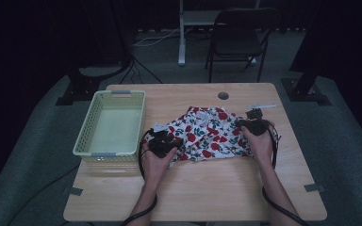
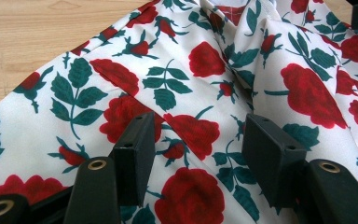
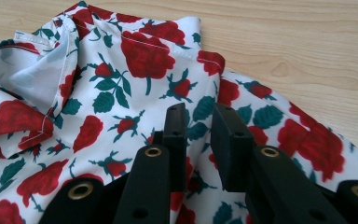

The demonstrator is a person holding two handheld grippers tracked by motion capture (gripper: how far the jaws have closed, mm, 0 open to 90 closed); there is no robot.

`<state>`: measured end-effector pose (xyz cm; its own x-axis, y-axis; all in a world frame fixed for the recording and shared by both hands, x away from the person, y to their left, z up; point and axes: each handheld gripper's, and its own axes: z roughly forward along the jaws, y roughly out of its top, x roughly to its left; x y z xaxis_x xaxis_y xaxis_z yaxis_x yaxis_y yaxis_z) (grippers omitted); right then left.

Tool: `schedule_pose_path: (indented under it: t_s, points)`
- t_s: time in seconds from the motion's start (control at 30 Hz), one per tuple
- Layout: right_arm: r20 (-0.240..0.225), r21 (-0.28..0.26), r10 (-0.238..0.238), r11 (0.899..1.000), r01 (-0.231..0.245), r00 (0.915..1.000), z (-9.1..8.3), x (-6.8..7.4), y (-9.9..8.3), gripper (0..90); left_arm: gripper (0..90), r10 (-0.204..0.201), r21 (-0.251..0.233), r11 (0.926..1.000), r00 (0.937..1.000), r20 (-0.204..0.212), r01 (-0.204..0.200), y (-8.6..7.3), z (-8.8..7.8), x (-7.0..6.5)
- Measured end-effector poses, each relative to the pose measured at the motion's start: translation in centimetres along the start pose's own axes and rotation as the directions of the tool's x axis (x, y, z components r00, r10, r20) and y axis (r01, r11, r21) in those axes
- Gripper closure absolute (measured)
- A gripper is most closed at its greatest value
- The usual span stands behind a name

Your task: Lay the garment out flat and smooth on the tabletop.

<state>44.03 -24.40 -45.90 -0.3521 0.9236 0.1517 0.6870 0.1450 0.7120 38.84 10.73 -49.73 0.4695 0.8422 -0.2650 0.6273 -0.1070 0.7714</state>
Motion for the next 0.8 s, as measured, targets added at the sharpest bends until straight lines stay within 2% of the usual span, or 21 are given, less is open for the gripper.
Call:
schedule_pose_path:
  t_s: [0.27,0.43,0.67,0.8]
  points:
    - [0.016,0.02,0.02,1.0,-0.02,0.9997,1.0,-0.1,0.4,76.0,45.4,0.0,0.0,1.0,1.0,0.002,0.0,0.0,0.0,0.0]
    - [0.003,0.022,0.041,0.999,-0.041,0.9992,1.3,-0.3,0.4,76.0,44.8,0.0,-0.001,1.0,1.0,0.003,0.0,0.0,0.0,0.0]
    - [-0.003,0.026,0.024,0.999,-0.024,0.9997,1.5,0.0,0.4,87.8,44.7,0.001,-0.001,1.0,1.0,0.002,-0.001,0.0,0.0,0.0]
    - [-0.002,0.021,0.015,1.0,-0.015,0.9999,1.3,0.2,0.4,88.8,44.7,0.005,-0.001,1.0,1.0,0.002,-0.005,0.0,0.0,0.0]
